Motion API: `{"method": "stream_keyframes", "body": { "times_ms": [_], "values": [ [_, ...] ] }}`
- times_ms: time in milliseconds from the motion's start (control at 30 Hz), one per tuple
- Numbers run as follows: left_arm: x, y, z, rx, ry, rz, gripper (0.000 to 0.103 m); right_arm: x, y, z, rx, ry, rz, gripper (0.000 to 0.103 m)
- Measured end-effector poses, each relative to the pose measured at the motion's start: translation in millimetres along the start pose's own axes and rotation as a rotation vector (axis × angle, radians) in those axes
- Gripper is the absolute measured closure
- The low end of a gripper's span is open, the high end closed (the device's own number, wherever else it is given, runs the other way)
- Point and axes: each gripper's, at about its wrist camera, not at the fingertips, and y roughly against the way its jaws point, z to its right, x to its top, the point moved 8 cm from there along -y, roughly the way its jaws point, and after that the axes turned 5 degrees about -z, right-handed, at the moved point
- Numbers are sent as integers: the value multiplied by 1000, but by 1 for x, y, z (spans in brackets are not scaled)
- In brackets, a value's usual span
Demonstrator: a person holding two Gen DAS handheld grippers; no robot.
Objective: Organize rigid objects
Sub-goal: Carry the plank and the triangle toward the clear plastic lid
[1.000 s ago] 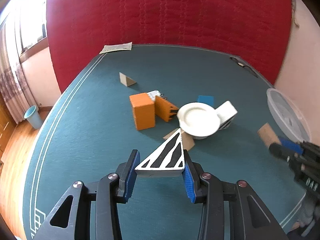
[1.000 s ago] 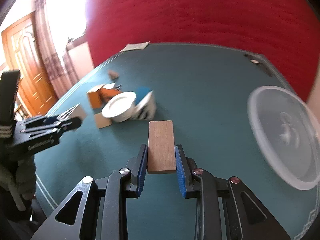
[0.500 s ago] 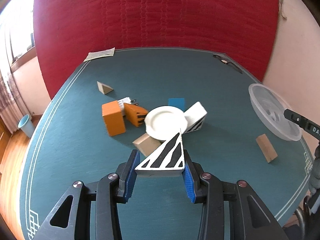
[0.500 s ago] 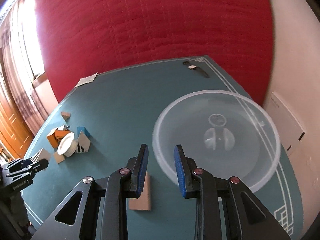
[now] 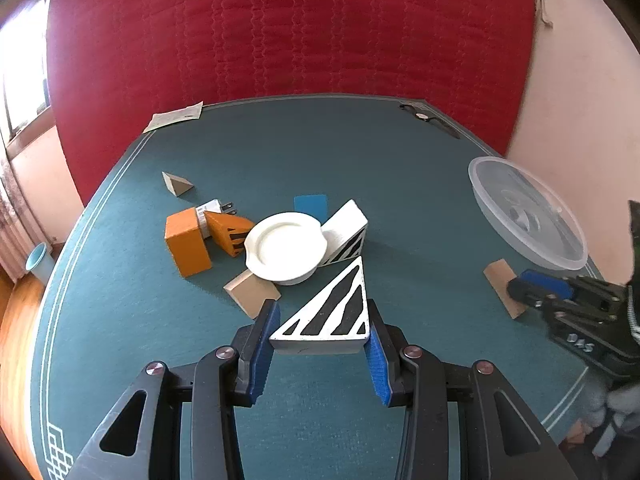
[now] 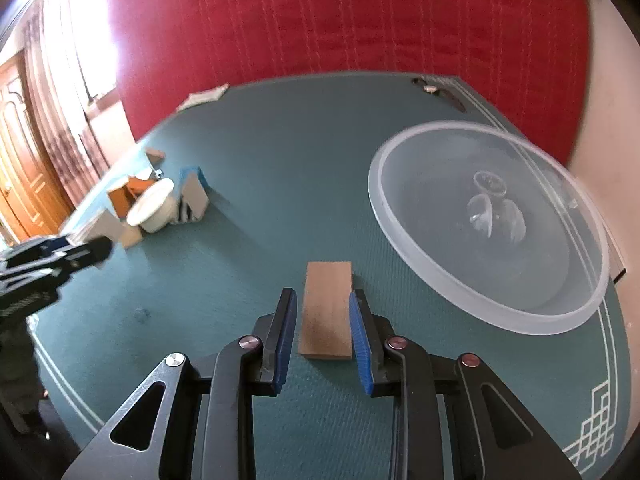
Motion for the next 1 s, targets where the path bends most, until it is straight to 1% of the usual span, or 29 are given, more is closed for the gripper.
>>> {"method": "stream_keyframes", "body": {
  "times_ms": [67, 133, 200, 267, 400, 433, 467, 500, 533, 567, 700, 833, 900, 1000],
  "values": [
    [0, -1, 1, -3, -2, -3, 60, 1, -4, 0, -23, 13, 6, 71],
    [0, -3, 2, -2, -1, -7, 60, 2, -7, -3, -7, 19, -2, 71],
    [-1, -3, 4, -3, 0, -10, 60, 2, -10, -6, -17, 39, -2, 70],
    [-1, -4, 5, -3, -2, -11, 60, -1, -16, -11, -14, 49, -27, 69],
    [-1, -3, 7, -4, -3, -11, 60, -2, -18, -17, -50, 84, -13, 69],
    [-1, -3, 8, -5, -4, -11, 60, -2, -18, -17, -57, 89, -10, 70],
    [-1, -3, 8, -6, -4, -10, 60, -3, -18, -19, -63, 97, -7, 73],
    [-1, -3, 9, -6, -3, -10, 60, -3, -18, -20, -64, 103, -5, 78],
    [0, -4, 9, -6, -4, -10, 60, -4, -17, -22, -60, 107, -4, 86],
    [0, -3, 10, -6, -4, -8, 60, -4, -16, -23, -51, 106, -3, 89],
    [2, -2, 12, -8, -5, -3, 60, -1, -7, -26, -7, 92, 14, 89],
    [7, -1, 17, -13, -11, 2, 60, 7, 8, -20, 57, 39, 45, 89],
    [9, 0, 21, -16, -18, 6, 60, 14, 18, -13, 57, 13, 76, 89],
    [12, 0, 29, -24, -33, 10, 60, 22, 31, 1, 27, -17, 117, 89]
  ]
}}
